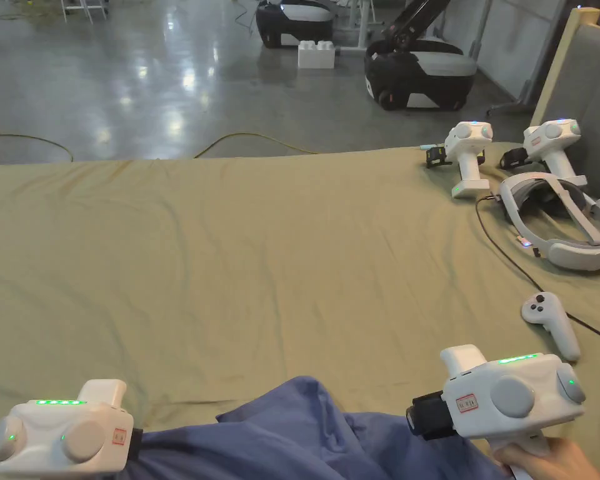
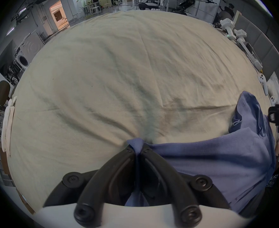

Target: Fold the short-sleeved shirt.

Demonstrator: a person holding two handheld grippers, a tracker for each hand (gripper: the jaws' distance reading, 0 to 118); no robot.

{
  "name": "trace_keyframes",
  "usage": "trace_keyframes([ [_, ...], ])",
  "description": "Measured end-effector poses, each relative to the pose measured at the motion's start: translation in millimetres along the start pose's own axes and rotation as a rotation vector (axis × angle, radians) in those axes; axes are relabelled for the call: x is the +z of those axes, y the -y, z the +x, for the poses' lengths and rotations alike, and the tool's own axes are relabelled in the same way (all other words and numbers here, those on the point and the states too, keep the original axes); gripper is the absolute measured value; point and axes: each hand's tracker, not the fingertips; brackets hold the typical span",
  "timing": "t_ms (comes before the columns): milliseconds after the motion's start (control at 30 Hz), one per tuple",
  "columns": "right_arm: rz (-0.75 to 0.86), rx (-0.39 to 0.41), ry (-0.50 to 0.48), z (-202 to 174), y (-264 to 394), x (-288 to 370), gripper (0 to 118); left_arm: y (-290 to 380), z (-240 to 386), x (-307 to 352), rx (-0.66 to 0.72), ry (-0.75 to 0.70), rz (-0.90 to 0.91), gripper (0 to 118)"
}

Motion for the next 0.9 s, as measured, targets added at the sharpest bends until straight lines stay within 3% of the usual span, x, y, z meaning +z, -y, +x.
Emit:
trace_keyframes([
  [67, -0.055, 0.057, -0.004, -1, 4, -15, 78, 0, -2, 1, 0.002, 0.009, 0.000, 5],
  [133, 0.006, 0.135, 0.030, -6, 11, -18, 77, 0, -2, 0, 0.011, 0.020, -0.011, 5],
  [200, -0.006, 0.081, 0.035, -7, 10, -13, 67, 1, -2, 0, 0.013, 0.020, -0.013, 5],
  [233, -0.003, 0.091, 0.033, -9, 10, -9, 56, 1, 0, 0, 0.010, 0.016, -0.011, 5],
  [267, 0.003, 0.101, 0.035, -9, 12, -5, 16, 2, 0, 1, 0.008, 0.015, -0.009, 5],
  [300, 0.019, 0.110, 0.033, -8, 13, -2, 6, 2, -1, 3, 0.007, 0.013, -0.011, 5],
  [467, 0.127, 0.064, 0.002, -13, 28, 36, 6, 14, -23, 55, 0.106, 0.120, 0.113, 5],
  [667, 0.376, 0.076, -0.001, -24, 42, 151, 6, 52, -66, 205, 0.180, 0.306, 0.425, 5],
  [900, 0.679, 0.026, 0.035, -35, 43, 283, 6, 78, -76, 355, 0.124, 0.286, 0.720, 5],
])
